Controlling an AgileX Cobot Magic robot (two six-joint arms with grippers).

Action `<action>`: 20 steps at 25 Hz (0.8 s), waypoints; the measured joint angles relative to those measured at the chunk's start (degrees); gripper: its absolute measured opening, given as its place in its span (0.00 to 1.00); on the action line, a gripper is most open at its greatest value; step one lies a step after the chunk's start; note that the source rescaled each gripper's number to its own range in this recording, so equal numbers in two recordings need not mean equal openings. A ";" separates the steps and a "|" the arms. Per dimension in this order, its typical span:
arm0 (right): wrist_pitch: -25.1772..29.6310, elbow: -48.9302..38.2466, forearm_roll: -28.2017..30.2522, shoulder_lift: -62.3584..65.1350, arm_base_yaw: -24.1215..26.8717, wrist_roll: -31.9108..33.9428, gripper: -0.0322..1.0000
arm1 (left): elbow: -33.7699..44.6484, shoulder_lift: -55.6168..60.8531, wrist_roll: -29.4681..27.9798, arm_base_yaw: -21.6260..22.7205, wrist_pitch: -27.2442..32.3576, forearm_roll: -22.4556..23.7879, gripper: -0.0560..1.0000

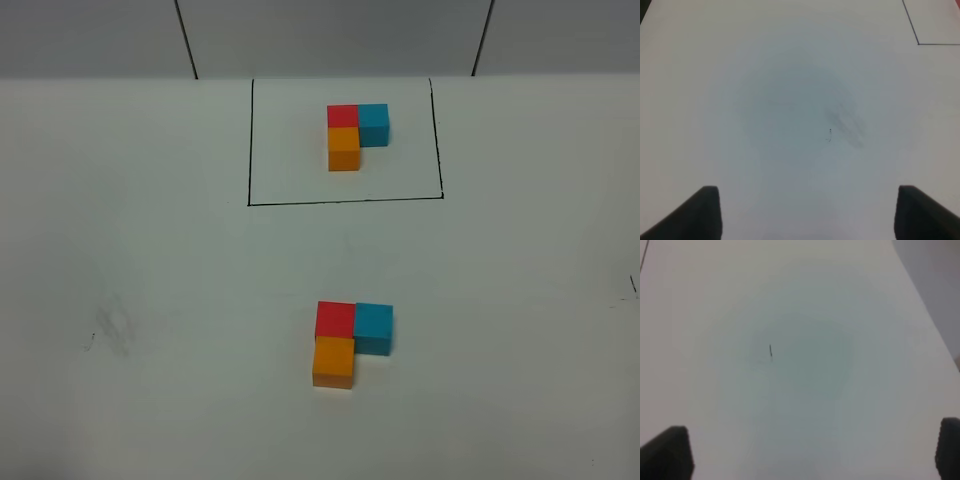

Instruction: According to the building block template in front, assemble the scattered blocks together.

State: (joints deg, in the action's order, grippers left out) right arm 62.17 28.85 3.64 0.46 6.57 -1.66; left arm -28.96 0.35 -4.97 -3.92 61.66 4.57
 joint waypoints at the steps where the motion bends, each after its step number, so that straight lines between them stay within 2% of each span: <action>1: -0.20 0.00 -0.05 0.00 0.00 0.25 0.94 | 0.00 0.00 0.00 0.00 0.00 0.00 0.62; 6: -0.60 0.00 -0.06 0.00 -0.02 0.65 0.86 | 0.00 0.00 0.00 0.00 0.00 0.00 0.62; 14: -0.78 0.00 -0.11 0.00 -0.33 0.69 0.62 | 0.00 0.00 0.00 0.00 0.00 0.00 0.62; 20: -0.78 0.00 -0.11 0.00 -6.95 0.69 0.42 | 0.00 0.00 0.00 0.00 0.00 0.00 0.62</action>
State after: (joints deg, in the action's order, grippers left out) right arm 61.39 28.85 3.53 0.46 -0.38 -0.97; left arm -28.96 0.35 -4.97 -3.92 61.66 4.57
